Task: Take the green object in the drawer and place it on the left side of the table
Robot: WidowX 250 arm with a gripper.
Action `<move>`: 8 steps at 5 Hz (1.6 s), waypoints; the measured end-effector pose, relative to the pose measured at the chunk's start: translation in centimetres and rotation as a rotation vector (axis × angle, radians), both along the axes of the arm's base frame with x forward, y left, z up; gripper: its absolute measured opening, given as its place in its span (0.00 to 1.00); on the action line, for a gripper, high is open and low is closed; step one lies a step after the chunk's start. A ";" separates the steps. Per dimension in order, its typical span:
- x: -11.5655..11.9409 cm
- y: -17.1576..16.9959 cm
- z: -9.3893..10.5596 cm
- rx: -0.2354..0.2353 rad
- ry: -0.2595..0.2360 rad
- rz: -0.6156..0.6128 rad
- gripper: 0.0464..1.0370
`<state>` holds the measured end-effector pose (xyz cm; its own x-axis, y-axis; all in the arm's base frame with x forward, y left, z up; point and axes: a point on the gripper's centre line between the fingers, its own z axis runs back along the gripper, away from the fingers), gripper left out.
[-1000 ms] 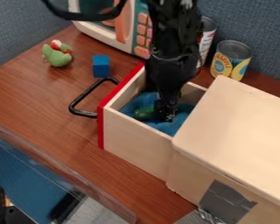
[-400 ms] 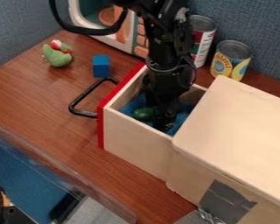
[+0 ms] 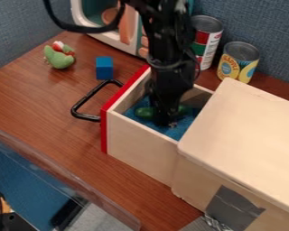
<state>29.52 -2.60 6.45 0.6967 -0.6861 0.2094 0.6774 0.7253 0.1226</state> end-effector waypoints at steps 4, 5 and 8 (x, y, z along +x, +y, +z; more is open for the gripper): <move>-1.1 6.7 8.6 -0.144 -0.052 0.270 0.28; -0.6 11.4 7.7 -0.132 -0.042 0.452 0.28; -4.0 22.4 3.0 -0.090 0.023 0.798 0.28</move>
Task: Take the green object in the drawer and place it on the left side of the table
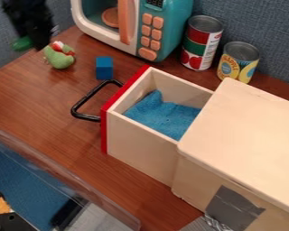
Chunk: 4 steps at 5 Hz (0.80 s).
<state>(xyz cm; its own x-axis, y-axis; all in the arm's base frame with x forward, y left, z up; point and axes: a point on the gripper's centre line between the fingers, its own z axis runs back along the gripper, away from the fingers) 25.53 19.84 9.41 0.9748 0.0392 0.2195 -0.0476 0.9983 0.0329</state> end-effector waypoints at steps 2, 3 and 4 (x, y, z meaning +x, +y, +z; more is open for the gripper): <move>-0.8 1.1 -5.1 0.019 0.118 -0.044 0.28; -0.8 0.3 -7.2 0.028 0.172 -0.100 0.28; -1.1 -0.5 -8.5 0.024 0.211 -0.143 0.33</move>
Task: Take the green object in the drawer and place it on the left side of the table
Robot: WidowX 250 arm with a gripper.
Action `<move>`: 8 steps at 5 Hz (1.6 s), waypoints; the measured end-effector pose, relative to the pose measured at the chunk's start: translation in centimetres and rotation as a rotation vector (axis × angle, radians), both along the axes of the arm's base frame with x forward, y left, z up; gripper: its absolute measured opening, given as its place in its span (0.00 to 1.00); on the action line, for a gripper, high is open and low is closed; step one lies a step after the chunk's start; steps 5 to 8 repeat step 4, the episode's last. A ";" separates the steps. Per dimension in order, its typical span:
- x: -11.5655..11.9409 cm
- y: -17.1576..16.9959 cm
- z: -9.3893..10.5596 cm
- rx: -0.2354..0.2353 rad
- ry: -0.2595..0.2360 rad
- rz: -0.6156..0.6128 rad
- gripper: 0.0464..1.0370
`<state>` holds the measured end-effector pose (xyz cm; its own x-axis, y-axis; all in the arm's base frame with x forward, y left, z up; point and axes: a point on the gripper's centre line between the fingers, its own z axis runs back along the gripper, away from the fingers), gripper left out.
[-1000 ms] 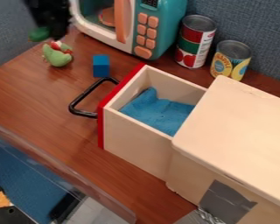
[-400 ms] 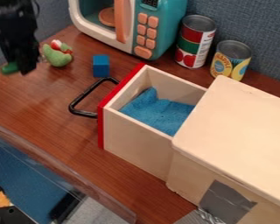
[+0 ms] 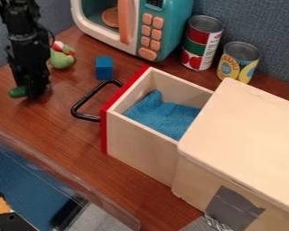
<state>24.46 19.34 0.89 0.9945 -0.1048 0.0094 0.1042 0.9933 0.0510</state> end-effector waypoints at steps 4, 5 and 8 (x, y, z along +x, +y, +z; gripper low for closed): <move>-0.3 0.2 8.7 -0.055 -0.003 -0.121 0.96; -0.3 0.2 8.7 -0.055 -0.003 -0.121 0.96; -0.3 0.2 8.7 -0.055 -0.003 -0.121 0.96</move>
